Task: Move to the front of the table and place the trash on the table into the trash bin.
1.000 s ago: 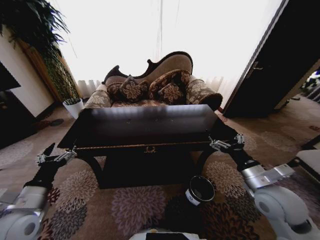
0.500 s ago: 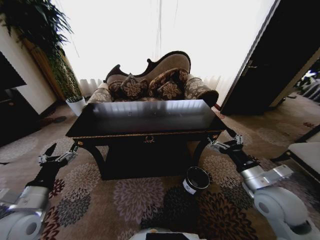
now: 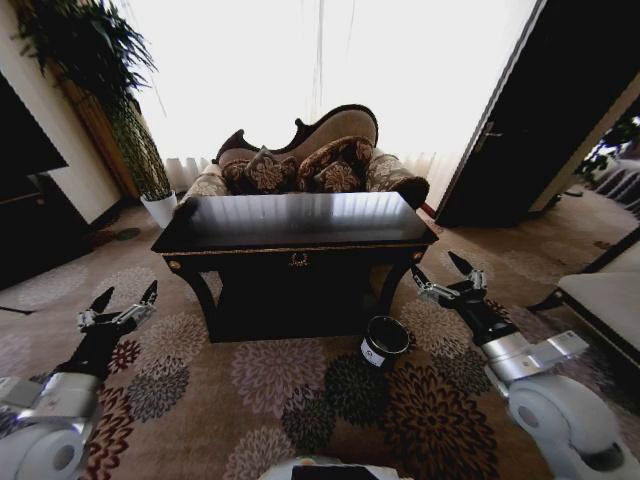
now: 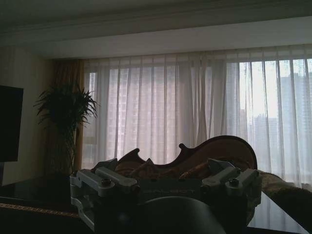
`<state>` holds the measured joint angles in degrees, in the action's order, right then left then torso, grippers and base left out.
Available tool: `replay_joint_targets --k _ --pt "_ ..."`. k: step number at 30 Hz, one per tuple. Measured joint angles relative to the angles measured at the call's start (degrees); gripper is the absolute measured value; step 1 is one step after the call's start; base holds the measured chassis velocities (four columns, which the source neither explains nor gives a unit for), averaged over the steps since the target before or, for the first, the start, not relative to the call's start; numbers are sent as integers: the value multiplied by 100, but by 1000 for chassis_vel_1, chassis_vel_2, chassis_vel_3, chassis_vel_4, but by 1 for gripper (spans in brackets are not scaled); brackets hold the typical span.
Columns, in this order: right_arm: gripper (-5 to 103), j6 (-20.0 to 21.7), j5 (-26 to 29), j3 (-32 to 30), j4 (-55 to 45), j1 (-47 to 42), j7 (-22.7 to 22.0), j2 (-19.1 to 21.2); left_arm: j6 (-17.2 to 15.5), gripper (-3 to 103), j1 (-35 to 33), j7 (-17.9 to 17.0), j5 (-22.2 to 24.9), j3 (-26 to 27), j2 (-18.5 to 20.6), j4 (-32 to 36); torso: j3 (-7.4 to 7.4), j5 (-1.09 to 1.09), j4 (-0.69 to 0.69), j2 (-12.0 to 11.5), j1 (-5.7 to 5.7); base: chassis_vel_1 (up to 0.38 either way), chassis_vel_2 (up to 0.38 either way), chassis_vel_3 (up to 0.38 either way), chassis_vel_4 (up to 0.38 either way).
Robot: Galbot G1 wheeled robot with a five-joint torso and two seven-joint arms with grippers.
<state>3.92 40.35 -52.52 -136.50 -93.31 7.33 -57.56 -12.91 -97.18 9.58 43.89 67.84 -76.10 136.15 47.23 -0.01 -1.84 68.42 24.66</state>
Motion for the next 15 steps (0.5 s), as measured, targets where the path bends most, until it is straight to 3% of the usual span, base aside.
replay_joint_targets --k 15 --pt "100 -12 -37 22 26 -19 57 -40 -7 100 18 -1 -11 -44 56 -34 2 2 -1 -3 6 169 -155 -186 166"
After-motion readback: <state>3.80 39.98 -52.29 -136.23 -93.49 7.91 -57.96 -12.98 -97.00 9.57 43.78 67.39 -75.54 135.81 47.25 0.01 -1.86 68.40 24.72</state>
